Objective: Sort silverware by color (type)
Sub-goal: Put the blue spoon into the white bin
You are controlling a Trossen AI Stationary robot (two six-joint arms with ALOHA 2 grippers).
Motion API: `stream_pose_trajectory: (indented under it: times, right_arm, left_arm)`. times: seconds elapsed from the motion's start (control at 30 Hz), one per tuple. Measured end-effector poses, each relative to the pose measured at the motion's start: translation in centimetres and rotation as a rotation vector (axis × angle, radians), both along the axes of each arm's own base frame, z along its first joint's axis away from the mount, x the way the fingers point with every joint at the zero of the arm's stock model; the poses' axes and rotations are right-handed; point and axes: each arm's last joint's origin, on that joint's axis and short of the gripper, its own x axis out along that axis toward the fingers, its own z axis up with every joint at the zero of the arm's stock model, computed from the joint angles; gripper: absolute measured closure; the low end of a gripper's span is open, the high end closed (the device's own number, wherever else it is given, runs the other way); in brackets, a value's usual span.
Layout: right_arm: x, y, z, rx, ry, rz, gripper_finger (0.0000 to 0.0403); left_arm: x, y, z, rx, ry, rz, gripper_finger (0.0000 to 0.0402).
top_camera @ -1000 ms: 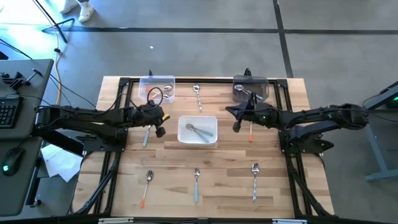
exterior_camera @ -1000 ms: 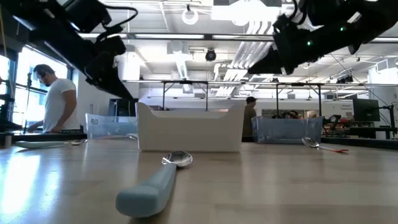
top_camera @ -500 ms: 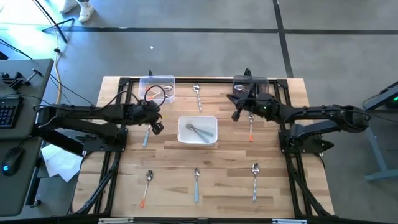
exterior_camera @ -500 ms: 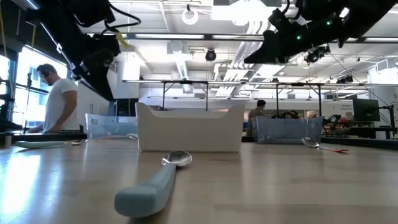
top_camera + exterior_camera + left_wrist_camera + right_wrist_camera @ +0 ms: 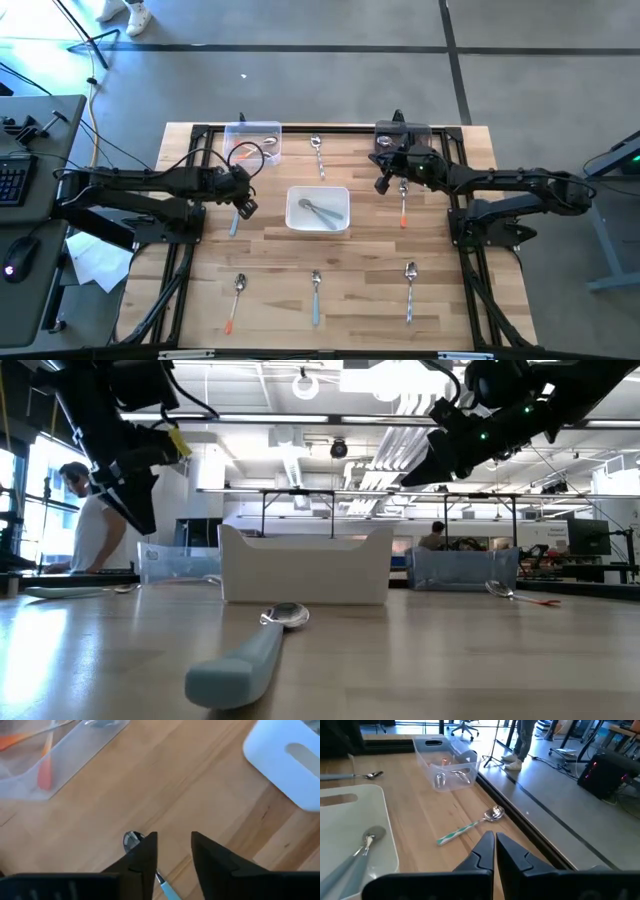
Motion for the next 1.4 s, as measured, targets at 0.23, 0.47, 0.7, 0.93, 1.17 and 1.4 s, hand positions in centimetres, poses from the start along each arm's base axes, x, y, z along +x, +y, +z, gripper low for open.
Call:
stream_pose_trajectory:
  times: [0.23, 0.47, 0.7, 0.93, 1.17, 1.4]
  right_arm:
    - [-0.2, 0.1, -0.7, 0.044, 0.060, -0.006, 0.0401]
    - [-0.5, 0.2, -1.2, 0.103, 0.092, -0.025, 0.0401]
    - [-0.7, 0.5, -1.8, 0.158, 0.131, -0.038, 0.0401]
    - [-0.6, 1.3, -2.4, 0.149, 0.134, 0.000, 0.0401]
    - [-0.6, 1.3, -2.4, 0.151, 0.135, -0.001, 0.0401]
    - [-0.6, 1.3, -2.4, 0.151, 0.135, -0.001, 0.0401]
  left_arm:
    - [0.2, 0.2, -0.8, -0.051, 0.048, 0.086, 0.0240]
    - [1.0, 0.2, -2.5, -0.087, 0.146, 0.136, 0.0210]
    - [1.1, 0.4, -3.7, -0.099, 0.237, 0.188, 0.0206]
    - [0.9, 0.3, -3.9, -0.160, 0.259, 0.242, 0.0212]
    - [1.0, 0.1, -4.2, -0.248, 0.246, 0.293, 0.0213]
    - [1.3, 0.8, -4.9, -0.233, 0.291, 0.307, 0.0213]
